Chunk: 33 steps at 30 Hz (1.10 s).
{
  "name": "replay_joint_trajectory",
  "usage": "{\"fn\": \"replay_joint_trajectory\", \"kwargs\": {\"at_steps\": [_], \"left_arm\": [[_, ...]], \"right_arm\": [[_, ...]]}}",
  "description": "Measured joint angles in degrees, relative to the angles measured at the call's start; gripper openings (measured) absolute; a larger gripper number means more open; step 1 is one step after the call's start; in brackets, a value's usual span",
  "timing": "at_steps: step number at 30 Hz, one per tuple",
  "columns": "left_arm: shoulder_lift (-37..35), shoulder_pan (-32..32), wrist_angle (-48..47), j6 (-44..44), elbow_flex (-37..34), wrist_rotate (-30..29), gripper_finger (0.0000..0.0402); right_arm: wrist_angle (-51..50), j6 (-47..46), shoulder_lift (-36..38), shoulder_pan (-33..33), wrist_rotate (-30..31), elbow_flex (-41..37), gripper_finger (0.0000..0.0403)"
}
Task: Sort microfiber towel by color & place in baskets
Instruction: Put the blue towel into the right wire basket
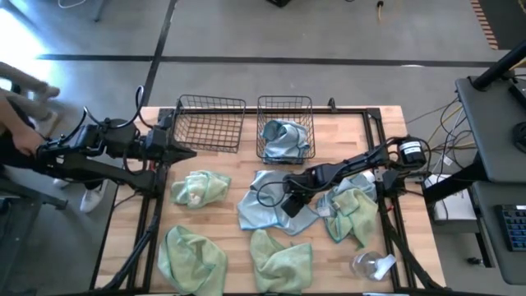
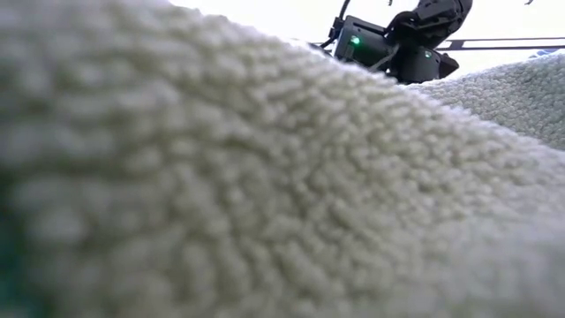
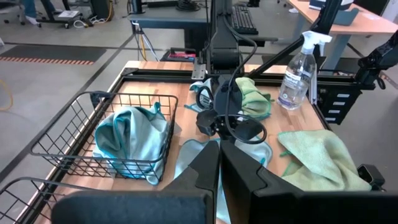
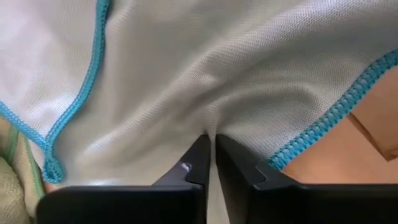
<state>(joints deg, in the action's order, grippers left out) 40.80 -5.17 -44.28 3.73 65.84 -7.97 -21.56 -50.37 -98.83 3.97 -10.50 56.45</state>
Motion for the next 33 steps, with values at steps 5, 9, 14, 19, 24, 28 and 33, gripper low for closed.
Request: {"fn": "replay_joint_trajectory", "kwargs": {"at_steps": [5,9,14,19,24,28,33], "left_arm": [[-0.15,0.0,-0.02,-0.01,0.0,-0.02,0.0],[-0.29,0.0,-0.08,-0.16,0.0,-0.02,0.0],[-0.47,0.0,-0.06,-0.36,0.0,-0.02,0.0],[-0.61,0.0,-0.08,-0.68,0.0,-0.02,0.0],[-0.86,0.01,-0.41,-0.7,0.0,-0.02,0.0],[-1.25,0.0,-0.56,-1.31,0.0,-0.02,0.0],[-1.85,0.0,-0.58,-1.72,0.0,-0.02,0.0]], "right_arm": [[-0.3,0.02,-0.09,-0.18,0.09,1.2,0.0009],[-0.59,0.48,-0.09,-0.24,0.15,3.81,0.0009],[-1.94,2.63,-0.09,-0.43,0.21,9.0,0.0009],[-9.31,6.84,-0.09,-1.0,3.8,16.34,0.0009],[-18.66,11.61,-0.07,-1.71,9.07,25.09,0.0009],[-24.43,15.31,-0.07,-2.35,14.19,32.36,0.0009],[-30.61,18.3,0.02,-3.41,20.73,40.4,0.0009]]}}
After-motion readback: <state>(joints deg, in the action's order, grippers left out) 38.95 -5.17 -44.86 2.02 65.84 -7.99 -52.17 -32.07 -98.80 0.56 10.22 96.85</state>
